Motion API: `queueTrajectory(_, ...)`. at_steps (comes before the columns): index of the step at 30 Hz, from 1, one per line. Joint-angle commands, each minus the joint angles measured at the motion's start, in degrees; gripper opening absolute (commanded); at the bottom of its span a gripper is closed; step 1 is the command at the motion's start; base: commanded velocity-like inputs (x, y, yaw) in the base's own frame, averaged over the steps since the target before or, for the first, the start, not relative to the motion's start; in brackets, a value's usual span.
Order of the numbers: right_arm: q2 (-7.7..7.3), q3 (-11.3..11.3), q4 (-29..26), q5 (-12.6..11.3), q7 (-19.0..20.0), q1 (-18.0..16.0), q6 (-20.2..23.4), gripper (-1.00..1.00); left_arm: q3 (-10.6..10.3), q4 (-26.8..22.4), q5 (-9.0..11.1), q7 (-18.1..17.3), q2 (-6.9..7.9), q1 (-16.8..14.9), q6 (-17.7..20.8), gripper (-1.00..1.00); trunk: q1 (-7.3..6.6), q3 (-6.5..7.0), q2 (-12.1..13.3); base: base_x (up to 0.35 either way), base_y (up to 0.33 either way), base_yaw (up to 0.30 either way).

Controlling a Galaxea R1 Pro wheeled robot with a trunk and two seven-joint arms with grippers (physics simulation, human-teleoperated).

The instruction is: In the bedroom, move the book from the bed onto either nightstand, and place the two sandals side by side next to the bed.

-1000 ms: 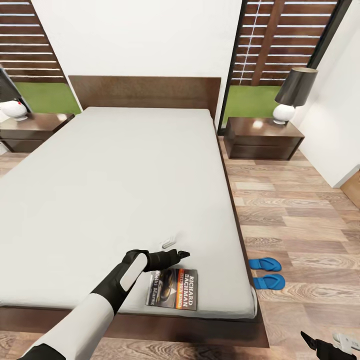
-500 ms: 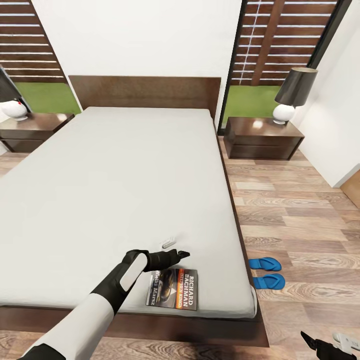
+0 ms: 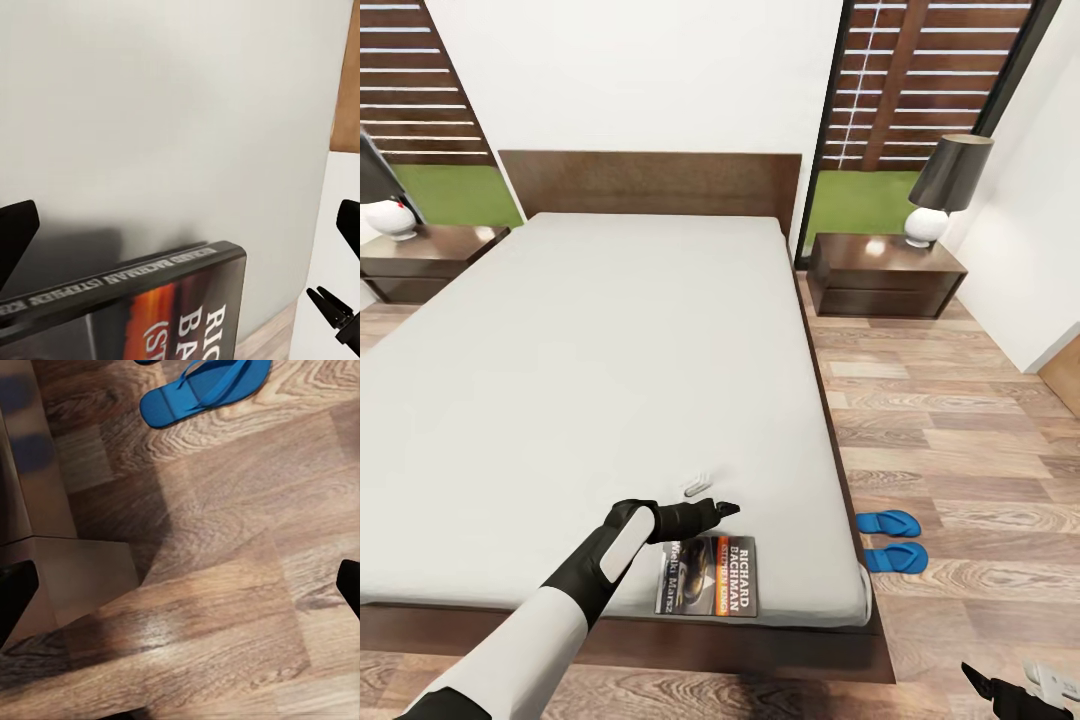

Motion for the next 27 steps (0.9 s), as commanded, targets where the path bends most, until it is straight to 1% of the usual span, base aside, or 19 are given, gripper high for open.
queueTrajectory(1,-0.02,-0.1,0.1,-0.3,0.3,-0.1,-0.1,1.0,0.0,0.0,-0.1,-0.1,0.0,0.0,0.2,1.0,0.0,-0.04,0.0,-0.005,0.0,0.0)
queueTrajectory(14,-0.02,-0.1,0.1,-0.3,0.3,-0.1,-0.1,1.0,0.0,0.0,-0.1,-0.1,-0.02,0.0,0.2,1.0,0.0,-0.04,0.0,-0.001,0.0,0.0)
queueTrajectory(20,-0.02,-0.1,0.1,-0.3,0.3,-0.1,-0.1,1.0,0.0,0.0,-0.1,-0.1,0.0,0.0,0.2,1.0,0.0,-0.04,0.0,-0.065,0.0,0.0)
queueTrajectory(27,-0.02,-0.1,0.1,-0.3,0.3,-0.1,-0.1,1.0,0.0,0.0,-0.1,-0.1,0.01,0.0,0.2,1.0,0.0,-0.04,0.0,-0.007,0.0,0.0)
